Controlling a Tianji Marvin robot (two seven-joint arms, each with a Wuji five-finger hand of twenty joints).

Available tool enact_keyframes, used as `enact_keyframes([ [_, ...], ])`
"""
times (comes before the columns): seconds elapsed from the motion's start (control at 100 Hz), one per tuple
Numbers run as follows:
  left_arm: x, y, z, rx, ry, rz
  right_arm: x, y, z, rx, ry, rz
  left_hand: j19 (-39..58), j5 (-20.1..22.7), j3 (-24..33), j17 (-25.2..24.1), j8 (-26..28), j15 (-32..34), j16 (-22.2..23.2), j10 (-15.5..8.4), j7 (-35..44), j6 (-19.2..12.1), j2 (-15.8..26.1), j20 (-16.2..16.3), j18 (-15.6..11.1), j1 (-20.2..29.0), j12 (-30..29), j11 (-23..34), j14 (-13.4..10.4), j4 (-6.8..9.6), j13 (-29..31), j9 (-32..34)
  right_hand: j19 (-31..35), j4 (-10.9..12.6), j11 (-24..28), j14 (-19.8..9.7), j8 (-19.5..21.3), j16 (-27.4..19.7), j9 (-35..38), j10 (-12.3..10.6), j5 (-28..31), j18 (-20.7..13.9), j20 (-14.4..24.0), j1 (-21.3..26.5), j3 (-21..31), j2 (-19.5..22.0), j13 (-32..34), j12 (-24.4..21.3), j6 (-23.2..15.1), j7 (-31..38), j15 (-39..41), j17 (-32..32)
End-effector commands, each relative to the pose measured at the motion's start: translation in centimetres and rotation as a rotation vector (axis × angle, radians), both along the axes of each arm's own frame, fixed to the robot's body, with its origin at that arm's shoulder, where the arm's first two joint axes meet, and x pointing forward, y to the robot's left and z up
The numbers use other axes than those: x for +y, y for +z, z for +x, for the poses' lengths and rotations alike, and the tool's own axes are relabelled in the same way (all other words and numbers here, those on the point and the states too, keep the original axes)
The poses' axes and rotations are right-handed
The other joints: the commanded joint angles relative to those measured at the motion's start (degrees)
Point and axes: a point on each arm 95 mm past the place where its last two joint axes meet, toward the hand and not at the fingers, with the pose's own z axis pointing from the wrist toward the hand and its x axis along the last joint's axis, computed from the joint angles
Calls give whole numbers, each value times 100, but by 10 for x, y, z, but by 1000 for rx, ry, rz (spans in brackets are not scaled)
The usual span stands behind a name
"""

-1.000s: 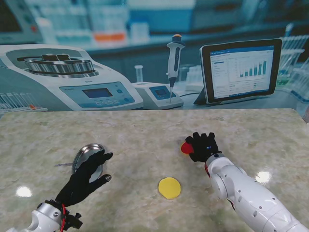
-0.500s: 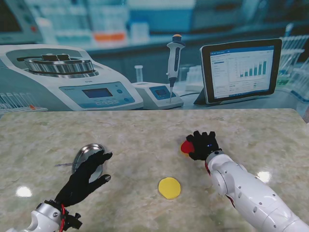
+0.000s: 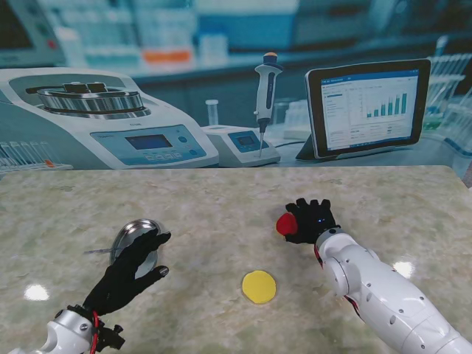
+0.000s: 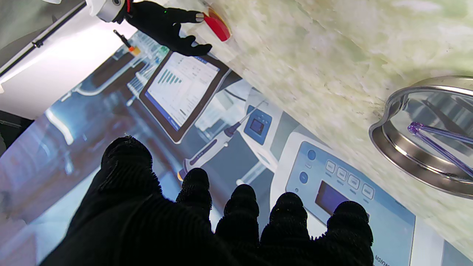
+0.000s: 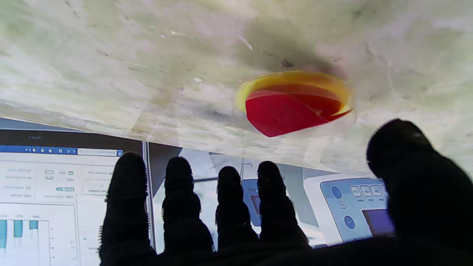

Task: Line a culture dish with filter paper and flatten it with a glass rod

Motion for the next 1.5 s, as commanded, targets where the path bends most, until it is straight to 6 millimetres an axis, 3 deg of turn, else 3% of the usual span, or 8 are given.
enact_keyframes([
  [0.0,-1,0,-2,3,-3,-5,6,2,-6,10,13,30,-285,-49,-87,-12,-44,-57,21,-119,-126,-51,66,3,-100,35,-70,11,-166,168,-163,-145,-174,-173,-156,152,-83,-103,-130,85,-215,189,-37,-261,-273,163,-197,-95,159,-169,-222,-142],
  [0.28,-3,-2,-4,14,-11,-26,23,31,-30,9,32,194,-284,-56,-85,-12,-49,-58,22,-123,-132,-61,70,4,-100,37,-68,10,-162,170,-163,-146,-1050,92,-932,237,-367,-545,-126,188,-268,308,-645,-359,-451,506,-489,-616,78,-816,-907,-507],
  [0.69,-13,-6,-6,27,-21,-68,54,62,-92,-13,76,468,-284,-71,-92,-12,-213,-58,22,-120,-374,-48,116,7,-103,8,-94,-2,-158,172,-162,-152,-1640,565,-1623,93,-641,-920,-113,35,-490,253,-1366,829,-1316,1004,-766,-1057,-183,-1058,-1330,-833],
  [0.95,-24,-7,-7,30,-24,-110,73,55,-129,14,71,635,-290,-81,-105,-11,-373,-71,-11,-136,-643,-30,159,-5,-113,-67,-268,-56,-171,164,-168,-178,-1933,653,-1997,-73,-1196,-1225,-119,-132,-485,162,-1844,977,-1606,1190,-956,-1388,-518,-1652,-1583,-1053],
  [0.99,-26,-7,-8,30,-24,-117,75,54,-133,19,73,655,-290,-86,-108,-11,-384,-74,-17,-144,-666,-37,164,-7,-118,-78,-292,-65,-177,162,-171,-183,-1866,714,-2065,-101,-591,-1200,-137,-201,-374,120,-1989,1082,-1781,1273,-975,-1396,-656,-2335,-1612,-1106],
  [1.09,-30,-7,-11,23,-14,-139,79,51,-142,23,80,711,-288,-37,-101,-7,-382,-65,-21,-126,-670,-7,159,-9,-121,-68,-323,-47,-173,164,-159,-164,-1885,750,-2141,-218,-498,-1212,-155,-244,-363,-5,-2008,1187,-1745,1366,-999,-1419,-745,-2497,-1673,-1200],
  [1.38,-37,-11,-15,3,30,-180,85,38,-157,61,111,802,-253,-84,-94,-15,-214,-10,208,-67,-417,56,185,93,-70,11,-10,36,-118,169,-152,-145,-2174,763,-2423,-504,-976,-1310,-154,-412,-292,-165,-2018,1171,-1947,1421,-1010,-1557,-809,-2743,-2032,-1259],
  [1.49,-38,-11,-13,-1,44,-183,88,30,-161,91,122,837,-256,-84,-96,-15,-242,-21,212,-62,-474,73,198,107,-74,10,-15,19,-115,170,-150,-147,-2356,750,-2491,-569,-1397,-1337,-148,-442,-270,-202,-2020,1135,-2076,1459,-1017,-1594,-846,-2706,-2120,-1266],
])
